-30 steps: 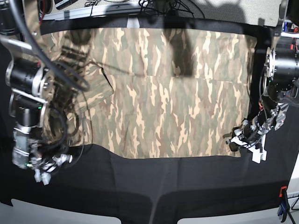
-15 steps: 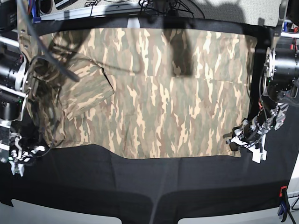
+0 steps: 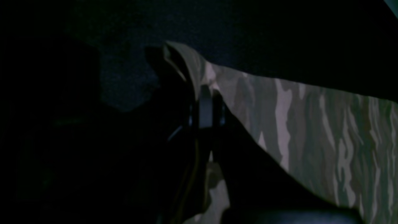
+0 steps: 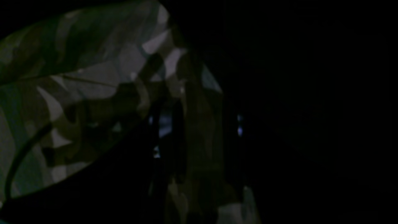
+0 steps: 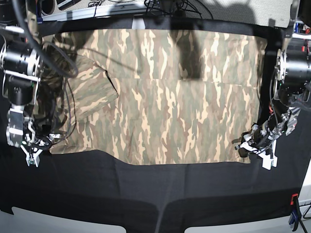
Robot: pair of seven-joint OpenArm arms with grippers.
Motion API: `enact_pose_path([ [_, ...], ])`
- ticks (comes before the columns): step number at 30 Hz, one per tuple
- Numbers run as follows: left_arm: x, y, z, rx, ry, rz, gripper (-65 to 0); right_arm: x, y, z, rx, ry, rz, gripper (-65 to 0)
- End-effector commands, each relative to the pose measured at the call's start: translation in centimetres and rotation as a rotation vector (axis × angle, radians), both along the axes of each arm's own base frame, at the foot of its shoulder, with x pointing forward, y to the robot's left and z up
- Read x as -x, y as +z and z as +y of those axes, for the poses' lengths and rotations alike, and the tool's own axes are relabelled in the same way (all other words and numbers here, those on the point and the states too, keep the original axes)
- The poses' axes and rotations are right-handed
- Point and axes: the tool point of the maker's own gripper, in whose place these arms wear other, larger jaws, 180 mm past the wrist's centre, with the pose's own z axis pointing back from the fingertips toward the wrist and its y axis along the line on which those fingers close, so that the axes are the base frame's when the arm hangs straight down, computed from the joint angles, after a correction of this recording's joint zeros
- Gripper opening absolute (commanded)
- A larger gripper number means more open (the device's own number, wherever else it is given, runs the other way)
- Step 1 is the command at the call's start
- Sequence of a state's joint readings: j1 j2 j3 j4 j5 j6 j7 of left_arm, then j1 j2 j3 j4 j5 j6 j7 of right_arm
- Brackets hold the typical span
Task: Layout the t-shirt on the table in an organized manner, then fold the t-shirt properly
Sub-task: 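Hold the shirt edge with both grippers and lift it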
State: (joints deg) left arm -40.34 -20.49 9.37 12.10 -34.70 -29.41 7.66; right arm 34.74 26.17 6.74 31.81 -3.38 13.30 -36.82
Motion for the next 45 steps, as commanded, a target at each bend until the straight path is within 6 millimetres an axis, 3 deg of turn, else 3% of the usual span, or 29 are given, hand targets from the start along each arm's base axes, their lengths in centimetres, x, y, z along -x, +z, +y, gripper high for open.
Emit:
enact_pose_path([
  [1,-1.5,2.0,0.4,-0.001,0.005,-0.049,-65.0,-0.1,0.2,-0.1,0.006,0.009,0.005,-44.2],
  [4,-1.5,2.0,0.4,-0.001,0.005,-0.048,-65.0,0.5,-1.2,1.5,-0.019,0.043,0.026,-51.7],
  [7,-1.5,2.0,0.5,-0.001,0.005,-0.049,-65.0,0.2,-1.2,2.0,-0.022,0.050,0.023,-65.0],
  [17,-1.5,2.1,0.2,-0.003,-0.006,-0.045,-65.0,-3.9,3.6,1.7,-0.012,0.050,-0.066,-65.0],
  [25,-1.6,2.2,0.1,0.003,-0.014,-0.050,-65.0,-5.6,6.1,3.7,-0.064,0.151,-0.120,-65.0],
  [30,-1.6,2.2,0.1,0.003,-0.014,-0.050,-65.0,-5.7,6.9,1.8,0.047,0.172,-0.125,-65.0],
  [32,-1.5,2.2,0.1,0.003,-0.014,-0.049,-65.0,-5.7,7.4,0.5,0.078,0.169,-0.148,-48.1],
  [34,-1.5,2.2,0.0,0.003,-0.014,-0.049,-65.0,-5.3,7.5,-0.7,0.087,0.160,-0.178,-36.3],
  [40,-1.5,2.2,0.0,0.003,-0.014,-0.049,-65.0,-2.0,6.7,-5.5,0.148,-0.025,-0.170,-34.6],
  [45,-1.5,2.2,0.1,0.003,-0.014,-0.049,-65.0,-1.7,4.8,-4.9,-0.039,-0.108,-0.262,-34.7],
])
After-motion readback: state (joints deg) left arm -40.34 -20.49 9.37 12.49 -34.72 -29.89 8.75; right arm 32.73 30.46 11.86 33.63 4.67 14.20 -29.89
